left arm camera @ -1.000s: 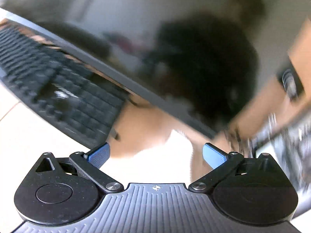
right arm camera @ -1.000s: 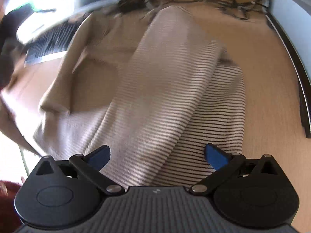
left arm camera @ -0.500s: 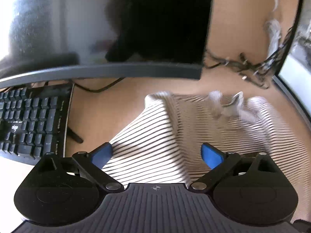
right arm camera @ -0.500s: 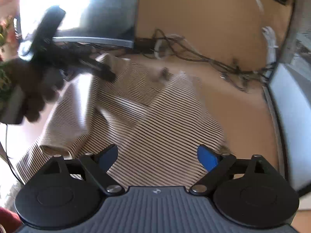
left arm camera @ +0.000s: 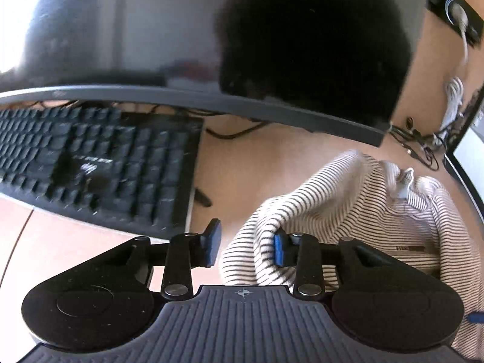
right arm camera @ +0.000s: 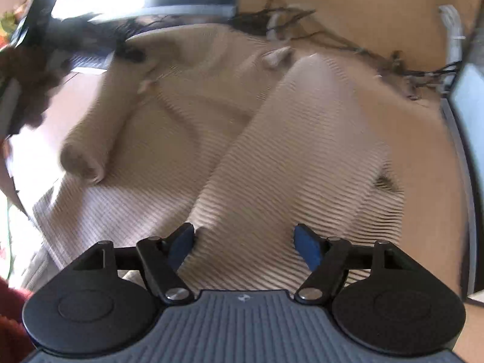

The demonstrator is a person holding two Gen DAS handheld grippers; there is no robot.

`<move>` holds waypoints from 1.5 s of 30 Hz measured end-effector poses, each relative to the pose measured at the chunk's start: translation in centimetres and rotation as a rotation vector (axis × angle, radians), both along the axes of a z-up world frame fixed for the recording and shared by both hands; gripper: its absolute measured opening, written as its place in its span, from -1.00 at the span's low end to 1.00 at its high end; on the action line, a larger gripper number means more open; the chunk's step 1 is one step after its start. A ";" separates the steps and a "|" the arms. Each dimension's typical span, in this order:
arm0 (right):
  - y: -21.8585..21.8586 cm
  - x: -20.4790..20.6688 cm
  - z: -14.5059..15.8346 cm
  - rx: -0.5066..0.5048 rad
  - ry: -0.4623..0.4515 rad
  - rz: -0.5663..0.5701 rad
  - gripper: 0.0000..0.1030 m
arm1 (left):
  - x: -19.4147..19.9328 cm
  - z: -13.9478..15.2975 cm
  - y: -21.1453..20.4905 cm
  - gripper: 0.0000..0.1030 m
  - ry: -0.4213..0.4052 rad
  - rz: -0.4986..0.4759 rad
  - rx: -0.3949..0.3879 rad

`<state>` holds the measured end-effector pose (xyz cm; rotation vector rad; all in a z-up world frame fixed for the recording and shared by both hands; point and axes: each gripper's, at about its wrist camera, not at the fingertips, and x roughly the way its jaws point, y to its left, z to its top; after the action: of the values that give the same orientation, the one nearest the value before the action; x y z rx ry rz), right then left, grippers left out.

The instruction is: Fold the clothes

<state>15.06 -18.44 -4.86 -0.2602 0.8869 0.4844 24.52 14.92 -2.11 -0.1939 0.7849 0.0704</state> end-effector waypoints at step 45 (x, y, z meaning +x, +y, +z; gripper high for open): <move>-0.6 15.0 2.3 -0.330 -0.399 -0.396 -0.26 | 5.1 1.5 1.0 -0.02 0.012 0.083 -0.098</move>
<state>30.06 -19.06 -2.54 -0.4532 0.6008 -0.0869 29.62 15.93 -0.65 -0.3196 0.7932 0.1113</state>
